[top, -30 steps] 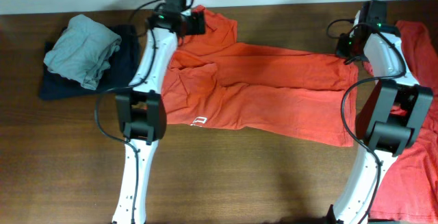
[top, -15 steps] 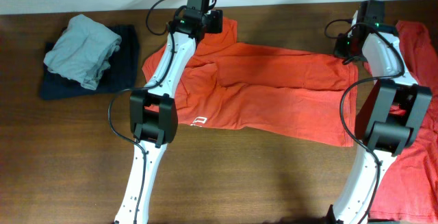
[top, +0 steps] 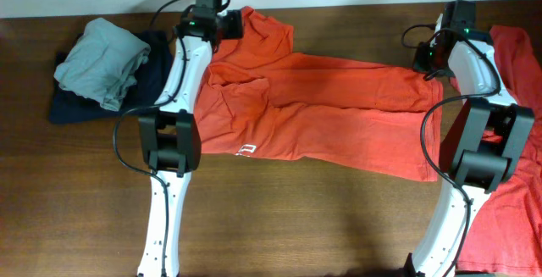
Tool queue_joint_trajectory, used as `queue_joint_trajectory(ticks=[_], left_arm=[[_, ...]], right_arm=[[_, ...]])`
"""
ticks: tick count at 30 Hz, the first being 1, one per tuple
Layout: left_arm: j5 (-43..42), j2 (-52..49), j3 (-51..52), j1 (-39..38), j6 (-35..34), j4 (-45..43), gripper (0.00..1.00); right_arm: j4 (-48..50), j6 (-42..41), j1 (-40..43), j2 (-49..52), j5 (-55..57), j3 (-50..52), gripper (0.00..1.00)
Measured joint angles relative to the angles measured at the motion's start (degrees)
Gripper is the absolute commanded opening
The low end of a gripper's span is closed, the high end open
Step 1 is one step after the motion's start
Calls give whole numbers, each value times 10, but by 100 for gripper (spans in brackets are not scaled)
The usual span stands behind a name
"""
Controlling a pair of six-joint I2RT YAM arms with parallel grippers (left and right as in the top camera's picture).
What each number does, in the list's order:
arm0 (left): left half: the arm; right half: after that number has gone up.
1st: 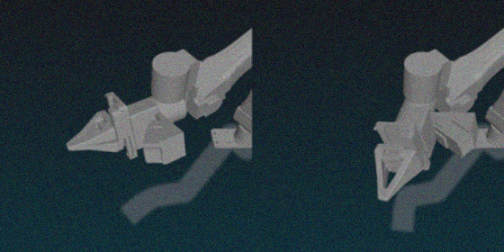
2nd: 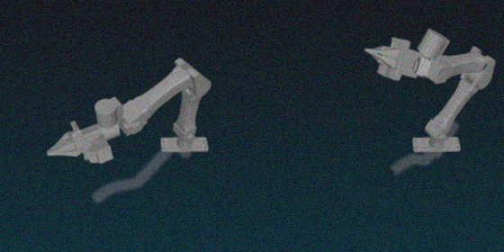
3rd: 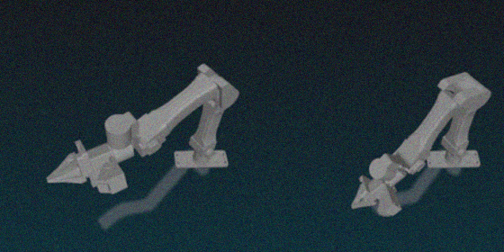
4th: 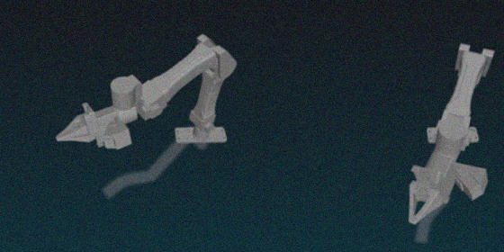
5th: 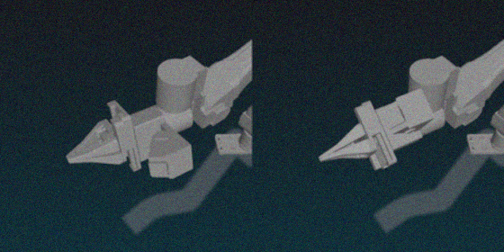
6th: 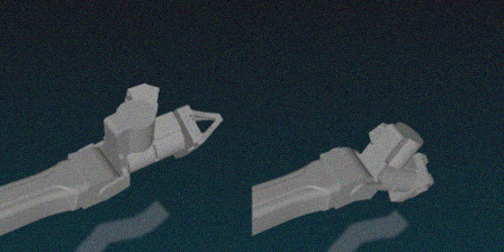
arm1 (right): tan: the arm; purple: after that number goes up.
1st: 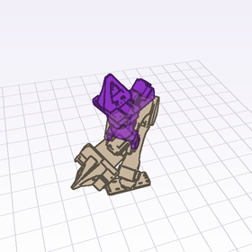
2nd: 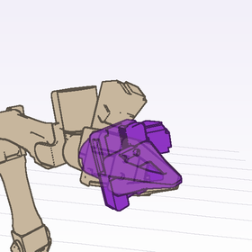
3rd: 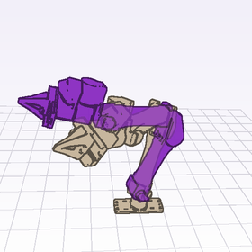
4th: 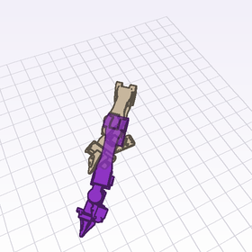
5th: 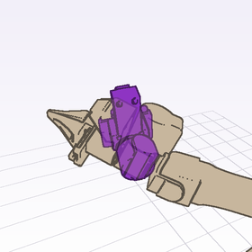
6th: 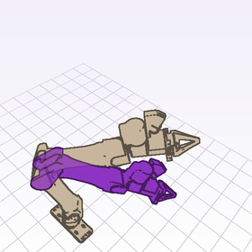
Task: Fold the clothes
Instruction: 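Lower the left gripper to the shirt's upper left edge and grasp it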
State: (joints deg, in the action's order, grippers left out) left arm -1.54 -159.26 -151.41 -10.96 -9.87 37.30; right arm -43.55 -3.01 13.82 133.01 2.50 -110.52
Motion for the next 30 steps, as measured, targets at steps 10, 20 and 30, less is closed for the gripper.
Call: queue_joint_trajectory(ticks=[10, 20, 30], left_arm=[[-9, -9, 0, 9, 1, 102, 39], [33, -7, -15, 10, 3, 223, 26], [61, -10, -64, 10, 0, 298, 84]], right_arm=[[0, 0, 0, 0, 0, 0, 5], [0, 0, 0, 0, 0, 0, 6], [2, 0, 0, 0, 0, 0, 6]])
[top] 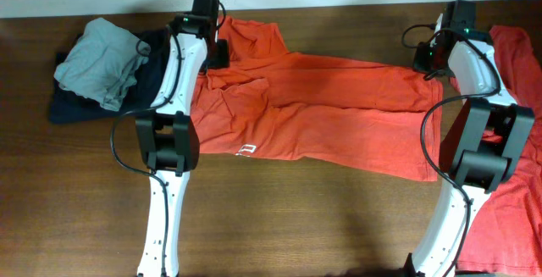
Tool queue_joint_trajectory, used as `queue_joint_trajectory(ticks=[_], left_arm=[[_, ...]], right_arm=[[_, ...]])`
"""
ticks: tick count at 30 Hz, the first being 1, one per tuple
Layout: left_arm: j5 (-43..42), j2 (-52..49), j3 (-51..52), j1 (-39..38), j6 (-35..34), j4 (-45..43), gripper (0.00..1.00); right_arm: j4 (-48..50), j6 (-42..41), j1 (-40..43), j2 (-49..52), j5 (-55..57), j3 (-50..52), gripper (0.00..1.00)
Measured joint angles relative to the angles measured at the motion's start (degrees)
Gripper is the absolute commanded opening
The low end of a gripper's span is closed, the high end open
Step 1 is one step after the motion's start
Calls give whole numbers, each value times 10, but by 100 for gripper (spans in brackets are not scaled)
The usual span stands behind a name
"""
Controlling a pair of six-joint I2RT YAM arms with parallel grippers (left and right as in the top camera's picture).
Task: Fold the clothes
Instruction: 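Lower the left gripper to the shirt's upper left edge and grasp it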
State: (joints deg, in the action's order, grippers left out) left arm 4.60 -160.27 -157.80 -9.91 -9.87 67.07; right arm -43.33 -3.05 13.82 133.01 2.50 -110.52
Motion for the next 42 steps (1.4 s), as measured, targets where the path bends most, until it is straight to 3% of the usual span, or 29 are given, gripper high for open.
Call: queue_joint_trajectory(ticks=[3, 8, 18, 32, 37, 42], left_arm=[[2, -5, -72, 1, 0, -17, 85], [2, 2, -146, 1, -1, -70, 76], [-23, -25, -119, 1, 0, -153, 69], [-31, -104, -106, 1, 0, -198, 67], [-27, -111, -106, 1, 0, -205, 46], [-29, -111, -106, 1, 0, -207, 39]], right_arm=[[1, 0, 0, 0, 0, 0, 6], [2, 0, 0, 0, 0, 0, 6], [2, 0, 0, 0, 0, 0, 10], [0, 0, 0, 0, 0, 0, 10], [-2, 0, 0, 0, 0, 0, 10], [-2, 0, 0, 0, 0, 0, 11]])
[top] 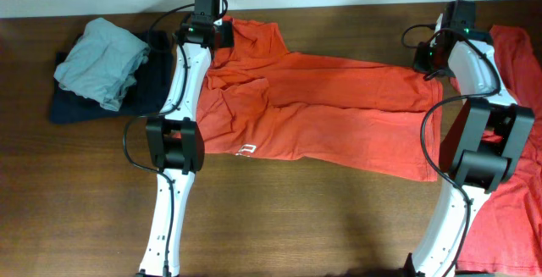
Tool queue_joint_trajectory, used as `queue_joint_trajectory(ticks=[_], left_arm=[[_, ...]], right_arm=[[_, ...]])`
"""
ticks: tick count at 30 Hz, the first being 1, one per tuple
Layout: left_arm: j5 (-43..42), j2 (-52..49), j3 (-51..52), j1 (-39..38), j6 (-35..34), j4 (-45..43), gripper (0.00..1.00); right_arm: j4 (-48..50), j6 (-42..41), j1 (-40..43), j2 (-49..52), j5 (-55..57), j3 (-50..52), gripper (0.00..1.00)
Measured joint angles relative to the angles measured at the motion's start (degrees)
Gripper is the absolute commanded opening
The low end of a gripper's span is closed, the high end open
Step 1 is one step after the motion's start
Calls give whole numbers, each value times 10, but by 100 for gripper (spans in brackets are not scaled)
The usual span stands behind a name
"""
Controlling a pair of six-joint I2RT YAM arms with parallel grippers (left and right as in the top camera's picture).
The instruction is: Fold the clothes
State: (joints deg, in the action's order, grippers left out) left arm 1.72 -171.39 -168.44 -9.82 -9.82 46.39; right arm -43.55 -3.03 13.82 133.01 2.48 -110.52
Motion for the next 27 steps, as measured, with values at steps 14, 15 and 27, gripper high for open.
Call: queue_joint_trajectory(ticks=[14, 15, 27], left_arm=[[-2, -1, -1, -8, 0, 0, 65], [-2, -1, -1, -10, 0, 0, 64], [4, -9, -10, -14, 4, -4, 28]], right_arm=[[0, 0, 0, 0, 0, 0, 10], [0, 0, 0, 0, 0, 0, 10], [1, 0, 0, 0, 0, 0, 10]])
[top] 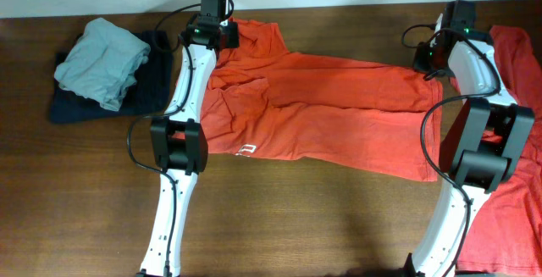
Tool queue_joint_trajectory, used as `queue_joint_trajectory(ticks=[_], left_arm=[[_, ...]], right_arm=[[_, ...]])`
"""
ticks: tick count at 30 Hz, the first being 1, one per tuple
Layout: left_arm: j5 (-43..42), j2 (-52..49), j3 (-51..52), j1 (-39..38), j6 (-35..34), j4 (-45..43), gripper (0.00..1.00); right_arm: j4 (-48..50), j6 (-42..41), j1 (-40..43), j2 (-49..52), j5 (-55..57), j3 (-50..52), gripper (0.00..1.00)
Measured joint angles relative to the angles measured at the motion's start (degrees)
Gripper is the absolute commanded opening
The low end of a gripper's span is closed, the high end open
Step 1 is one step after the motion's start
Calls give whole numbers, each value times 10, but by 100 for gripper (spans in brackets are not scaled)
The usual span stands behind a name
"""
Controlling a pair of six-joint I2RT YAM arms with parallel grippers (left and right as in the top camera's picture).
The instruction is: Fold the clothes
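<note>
An orange T-shirt (322, 108) lies spread across the middle of the table, collar end to the left and hem to the right, with small white print near its front edge. My left gripper (227, 33) sits at the shirt's far left sleeve (258, 40); its fingers are hidden under the wrist. My right gripper (422, 57) rests at the far right corner of the hem, its fingers also hidden.
A folded grey garment (102, 61) lies on a navy one (148, 91) at the far left. Another red-orange garment (512, 218) lies under and beside the right arm. The brown table (296, 218) shows in front of the shirt.
My left wrist has shifted slightly to the right at the far sleeve. The shirt and the right arm look unchanged.
At first my left gripper was on the far sleeve, which spread wide. Then it stood lower and further left, at the shirt's shoulder edge, with the sleeve drawn in. After that it was back up at the sleeve, where it stays. My right gripper kept still at the hem corner.
</note>
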State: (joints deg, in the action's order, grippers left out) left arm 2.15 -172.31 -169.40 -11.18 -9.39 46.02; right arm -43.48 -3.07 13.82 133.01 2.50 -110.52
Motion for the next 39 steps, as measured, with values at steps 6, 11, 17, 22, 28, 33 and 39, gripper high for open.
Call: queue_joint_trajectory(ticks=[6, 11, 17, 22, 28, 33, 39], left_arm=[[-2, 0, -1, 0, -1, 2, 1], [-5, 0, -4, 0, -3, 12, 1], [-7, 11, -4, 0, 12, 42, 1], [-7, 43, -3, 0, 27, 67, 1], [-7, 114, -3, 0, 45, 73, 1], [-9, 163, -3, 0, 58, 113, 1], [-9, 182, -3, 1, 69, 198, 1]], right_arm=[[1, -1, 0, 0, 0, 0, 4], [2, 0, 0, 0, 0, 0, 4], [5, 0, 0, 0, 0, 0, 4], [-16, 0, 0, 0, 0, -7, 4], [-72, 0, 0, 0, 0, -57, 4], [-148, 0, 0, 0, 0, -117, 4], [-219, 1, 0, -14, -2, -147, 4]])
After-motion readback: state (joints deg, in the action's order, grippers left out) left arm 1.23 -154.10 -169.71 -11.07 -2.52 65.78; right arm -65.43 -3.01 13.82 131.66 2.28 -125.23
